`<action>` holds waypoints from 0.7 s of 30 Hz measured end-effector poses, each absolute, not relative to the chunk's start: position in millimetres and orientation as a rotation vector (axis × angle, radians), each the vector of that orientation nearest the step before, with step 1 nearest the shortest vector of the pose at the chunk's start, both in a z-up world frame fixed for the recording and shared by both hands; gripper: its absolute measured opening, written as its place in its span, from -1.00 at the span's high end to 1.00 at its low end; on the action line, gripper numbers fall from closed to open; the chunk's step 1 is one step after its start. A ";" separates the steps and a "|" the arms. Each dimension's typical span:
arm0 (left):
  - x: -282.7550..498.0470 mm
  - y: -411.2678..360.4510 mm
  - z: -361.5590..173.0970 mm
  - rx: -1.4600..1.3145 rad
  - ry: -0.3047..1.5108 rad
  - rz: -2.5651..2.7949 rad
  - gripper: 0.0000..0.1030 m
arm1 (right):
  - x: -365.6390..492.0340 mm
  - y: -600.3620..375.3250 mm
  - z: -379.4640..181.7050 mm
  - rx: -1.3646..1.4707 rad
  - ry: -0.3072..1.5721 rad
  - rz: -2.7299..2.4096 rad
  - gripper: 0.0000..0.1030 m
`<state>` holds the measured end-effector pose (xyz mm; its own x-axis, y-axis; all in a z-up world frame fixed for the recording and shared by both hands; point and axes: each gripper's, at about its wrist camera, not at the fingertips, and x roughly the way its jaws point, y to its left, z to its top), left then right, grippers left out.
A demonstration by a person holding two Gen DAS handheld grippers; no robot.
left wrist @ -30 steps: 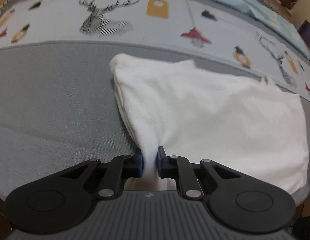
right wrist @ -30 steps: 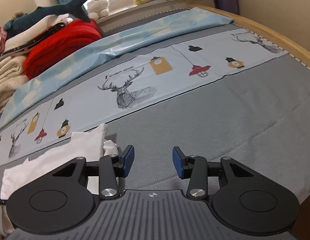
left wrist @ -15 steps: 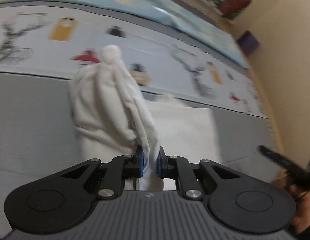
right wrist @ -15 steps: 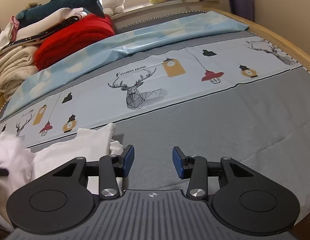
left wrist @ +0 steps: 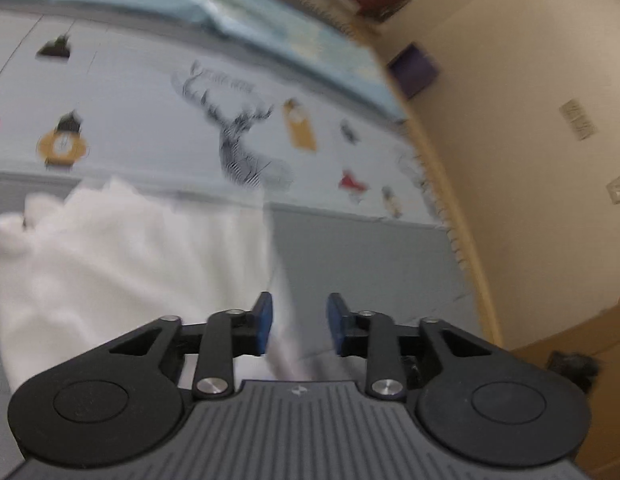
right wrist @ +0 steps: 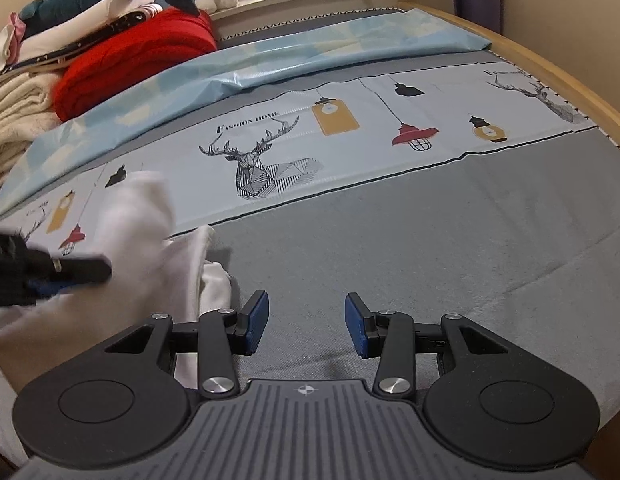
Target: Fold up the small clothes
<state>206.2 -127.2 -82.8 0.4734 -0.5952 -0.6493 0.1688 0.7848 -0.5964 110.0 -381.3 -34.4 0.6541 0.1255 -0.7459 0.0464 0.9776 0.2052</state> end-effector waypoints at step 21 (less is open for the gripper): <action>164.6 -52.6 -109.2 -0.206 1.195 -0.466 0.31 | 94.2 -328.9 -38.7 0.257 1.007 0.399 0.85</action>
